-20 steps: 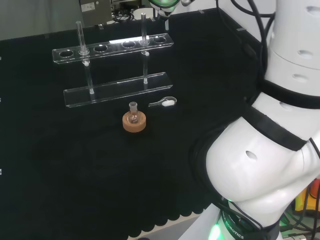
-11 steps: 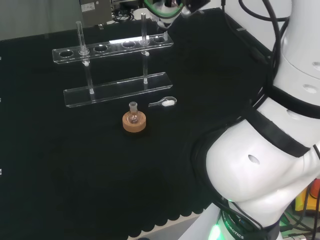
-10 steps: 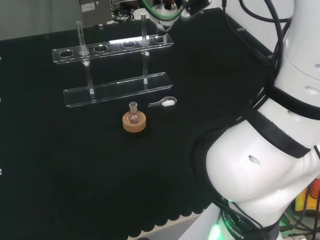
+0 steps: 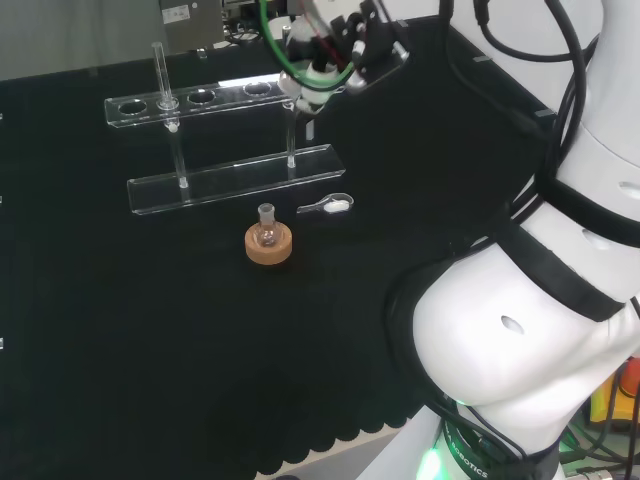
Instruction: Place the funnel on the round-bottom flask.
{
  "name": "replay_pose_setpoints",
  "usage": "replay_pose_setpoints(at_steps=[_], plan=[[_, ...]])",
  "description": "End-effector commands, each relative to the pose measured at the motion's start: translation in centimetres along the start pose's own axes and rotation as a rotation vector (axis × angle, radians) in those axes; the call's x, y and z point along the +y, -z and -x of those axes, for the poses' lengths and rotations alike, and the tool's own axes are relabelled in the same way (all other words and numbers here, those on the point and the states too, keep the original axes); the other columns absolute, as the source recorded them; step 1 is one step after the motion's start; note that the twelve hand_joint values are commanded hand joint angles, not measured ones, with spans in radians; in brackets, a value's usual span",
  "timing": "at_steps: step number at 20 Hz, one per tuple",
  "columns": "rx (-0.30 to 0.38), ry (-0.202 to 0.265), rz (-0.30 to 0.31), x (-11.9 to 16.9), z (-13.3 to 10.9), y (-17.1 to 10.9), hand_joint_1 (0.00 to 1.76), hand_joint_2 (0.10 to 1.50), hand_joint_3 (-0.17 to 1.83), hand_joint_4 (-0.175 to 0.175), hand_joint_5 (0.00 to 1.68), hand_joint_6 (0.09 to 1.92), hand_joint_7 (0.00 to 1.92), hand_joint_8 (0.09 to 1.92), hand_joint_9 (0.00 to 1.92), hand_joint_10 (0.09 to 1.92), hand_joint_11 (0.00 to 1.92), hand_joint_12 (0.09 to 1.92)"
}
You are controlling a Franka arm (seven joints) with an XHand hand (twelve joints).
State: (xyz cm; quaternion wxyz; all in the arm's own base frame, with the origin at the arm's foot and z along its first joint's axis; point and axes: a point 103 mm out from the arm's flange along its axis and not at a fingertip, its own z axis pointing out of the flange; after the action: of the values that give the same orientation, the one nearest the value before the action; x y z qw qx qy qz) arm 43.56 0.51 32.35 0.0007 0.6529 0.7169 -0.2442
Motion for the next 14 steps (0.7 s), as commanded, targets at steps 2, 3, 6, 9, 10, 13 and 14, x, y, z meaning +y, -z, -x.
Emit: replay_pose_setpoints(at_steps=[2, 3, 6, 9, 10, 13, 14], plan=[[-0.019, 0.058, -0.016, 0.7, -3.5, -2.2, 0.89, 0.75, 0.62, -0.009, 0.72, 0.84, 0.7, 0.73, 1.14, 0.43, 0.75, 1.13], [-0.019, 0.064, -0.019, 0.7, -3.7, -2.5, 0.89, 0.75, 0.62, -0.009, 0.72, 0.84, 0.7, 0.73, 1.14, 0.42, 0.75, 1.13], [-0.021, 0.077, -0.032, 0.8, -4.3, -3.2, 0.89, 0.75, 0.62, -0.01, 0.72, 0.84, 0.7, 0.73, 1.14, 0.42, 0.76, 1.13], [-0.034, 0.09, -0.042, 0.7, -4.9, -3.6, 0.89, 0.75, 0.63, -0.012, 0.72, 0.84, 0.7, 0.72, 1.14, 0.42, 0.76, 1.13], [-0.038, 0.094, -0.043, 0.7, -5.2, -3.8, 0.89, 0.75, 0.63, -0.013, 0.72, 0.84, 0.7, 0.72, 1.14, 0.42, 0.76, 1.13], [-0.048, 0.104, -0.044, 0.4, -5.9, -4.1, 0.89, 0.75, 0.63, -0.015, 0.72, 0.84, 0.7, 0.72, 1.15, 0.42, 0.76, 1.13], [-0.051, 0.106, -0.045, 0.4, -6.1, -4.2, 0.89, 0.75, 0.63, -0.016, 0.72, 0.84, 0.7, 0.72, 1.15, 0.42, 0.76, 1.13]])
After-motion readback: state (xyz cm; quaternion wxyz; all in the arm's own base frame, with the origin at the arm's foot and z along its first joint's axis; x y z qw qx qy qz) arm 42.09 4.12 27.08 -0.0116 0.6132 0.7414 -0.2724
